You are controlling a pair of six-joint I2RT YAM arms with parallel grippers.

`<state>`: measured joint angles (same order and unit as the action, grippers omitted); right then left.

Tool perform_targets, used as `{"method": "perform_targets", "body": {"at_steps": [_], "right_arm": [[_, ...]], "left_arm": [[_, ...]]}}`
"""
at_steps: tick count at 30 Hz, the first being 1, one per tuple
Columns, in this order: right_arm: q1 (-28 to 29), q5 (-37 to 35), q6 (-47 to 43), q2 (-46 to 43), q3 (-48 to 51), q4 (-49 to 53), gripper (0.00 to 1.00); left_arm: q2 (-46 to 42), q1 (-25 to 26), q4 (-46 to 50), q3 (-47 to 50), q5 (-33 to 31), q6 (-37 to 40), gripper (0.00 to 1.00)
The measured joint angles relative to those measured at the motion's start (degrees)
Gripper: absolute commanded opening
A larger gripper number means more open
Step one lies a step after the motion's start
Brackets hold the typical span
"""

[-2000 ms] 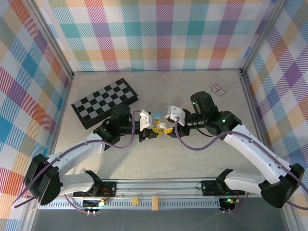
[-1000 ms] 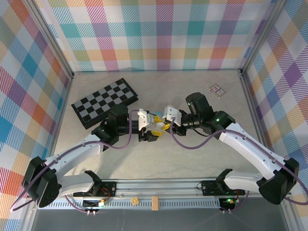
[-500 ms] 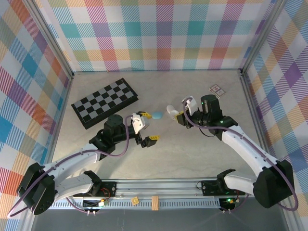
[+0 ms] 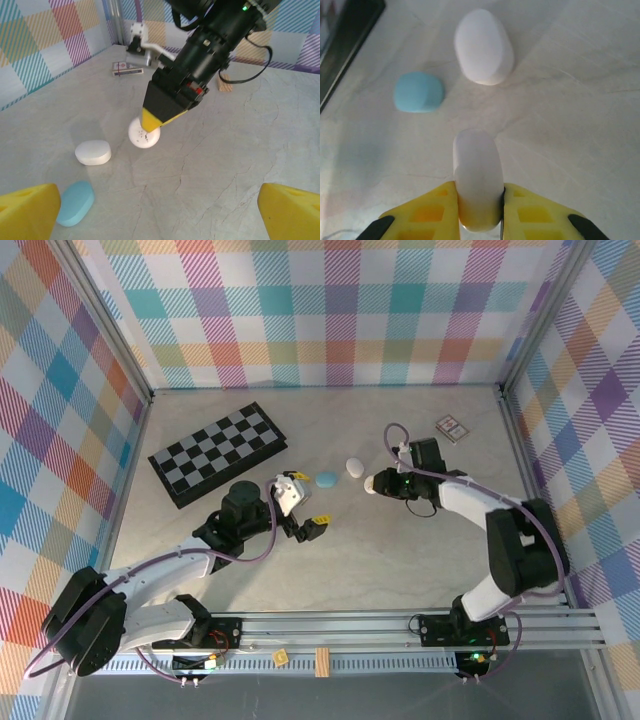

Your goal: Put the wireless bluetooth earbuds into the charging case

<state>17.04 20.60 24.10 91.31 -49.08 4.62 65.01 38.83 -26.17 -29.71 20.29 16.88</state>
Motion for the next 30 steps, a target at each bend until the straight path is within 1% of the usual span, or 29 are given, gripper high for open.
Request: {"method": "perform_targets", "body": {"at_steps": [5, 9, 11, 16, 20, 24, 28, 30], "right_arm": [[-0.7, 0.7, 2.1, 5.4, -1.4, -0.3, 0.22], [-1.0, 1.1, 2.7, 8.0, -2.1, -0.3, 0.27], [-1.0, 0.8, 3.0, 8.3, -2.6, -0.3, 0.33], [-1.2, -3.0, 2.3, 7.4, -2.8, 1.3, 0.58], [-1.4, -7.8, 0.5, 2.7, -2.8, 3.9, 0.73], [-1.4, -13.3, -3.1, -6.5, -2.1, 4.2, 0.89], [-2.0, -18.6, -8.6, -15.8, 0.9, 1.0, 0.99], [-2.4, -21.5, -12.2, -19.3, 3.6, -1.8, 0.99]], "left_arm": [[0.1, 0.0, 0.0, 0.0, 0.2, -0.6, 1.00], [0.1, 0.0, 0.1, 0.0, 0.2, -0.8, 1.00], [0.1, 0.0, 0.1, 0.0, 0.2, -1.1, 1.00], [0.0, -0.4, 0.0, 0.0, -1.9, -3.7, 1.00], [-0.7, -3.0, -1.1, 0.4, -4.6, -6.1, 1.00], [-2.6, -8.4, -2.6, 2.8, -9.3, -8.7, 1.00], [-5.1, -14.6, -3.3, 5.9, -13.9, -10.2, 1.00], [-6.0, -17.8, -4.2, 7.5, -16.2, -10.5, 1.00]]}}
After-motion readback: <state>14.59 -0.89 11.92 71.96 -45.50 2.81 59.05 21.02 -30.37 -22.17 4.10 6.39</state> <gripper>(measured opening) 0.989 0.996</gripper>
